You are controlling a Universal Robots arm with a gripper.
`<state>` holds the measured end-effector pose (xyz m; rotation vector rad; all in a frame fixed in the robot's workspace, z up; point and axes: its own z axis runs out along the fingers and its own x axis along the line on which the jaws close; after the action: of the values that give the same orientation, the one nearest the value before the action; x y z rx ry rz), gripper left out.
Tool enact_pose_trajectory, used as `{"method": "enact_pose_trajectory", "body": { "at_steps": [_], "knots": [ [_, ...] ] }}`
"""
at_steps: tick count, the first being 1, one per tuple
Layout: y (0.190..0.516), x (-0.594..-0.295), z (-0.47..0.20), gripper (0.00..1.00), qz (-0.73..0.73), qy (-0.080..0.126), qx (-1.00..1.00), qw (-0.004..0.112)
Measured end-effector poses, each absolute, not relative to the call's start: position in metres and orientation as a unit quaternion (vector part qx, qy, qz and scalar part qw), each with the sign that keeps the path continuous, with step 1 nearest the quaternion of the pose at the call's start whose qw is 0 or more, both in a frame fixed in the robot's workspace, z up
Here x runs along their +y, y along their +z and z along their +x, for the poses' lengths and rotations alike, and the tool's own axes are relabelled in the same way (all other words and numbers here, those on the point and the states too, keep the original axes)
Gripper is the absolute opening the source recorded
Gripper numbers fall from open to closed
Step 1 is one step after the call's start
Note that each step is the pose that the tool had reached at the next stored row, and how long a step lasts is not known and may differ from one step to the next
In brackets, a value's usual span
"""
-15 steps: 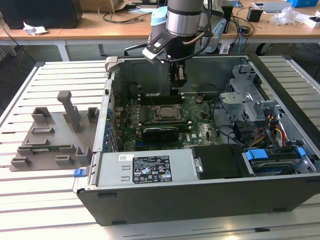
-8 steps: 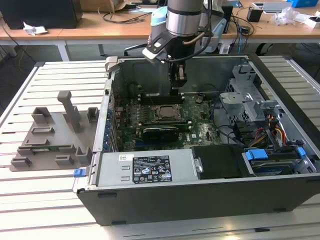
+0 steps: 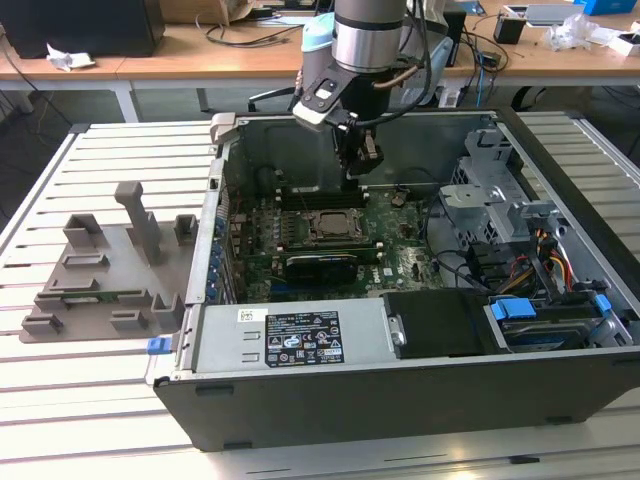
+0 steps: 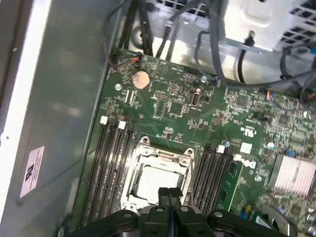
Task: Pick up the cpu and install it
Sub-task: 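Install the first cpu locking lever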
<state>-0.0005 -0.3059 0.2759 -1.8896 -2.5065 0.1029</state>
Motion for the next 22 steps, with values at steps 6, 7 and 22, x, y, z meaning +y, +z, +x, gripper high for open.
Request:
{"method": "enact_pose_trajectory", "body": {
  "at_steps": [6,7,22],
  "knots": [
    [0.2759,-0.3059,-0.0005,0.11,-0.528,0.033,-0.849,-0.002],
    [0.2759,-0.3059,-0.0005,0.11,-0.521,0.033,-0.853,-0.003],
    [0.2758,-0.3058,-0.0005,0.11,-0.37,0.032,-0.928,-0.008]
  ]
}}
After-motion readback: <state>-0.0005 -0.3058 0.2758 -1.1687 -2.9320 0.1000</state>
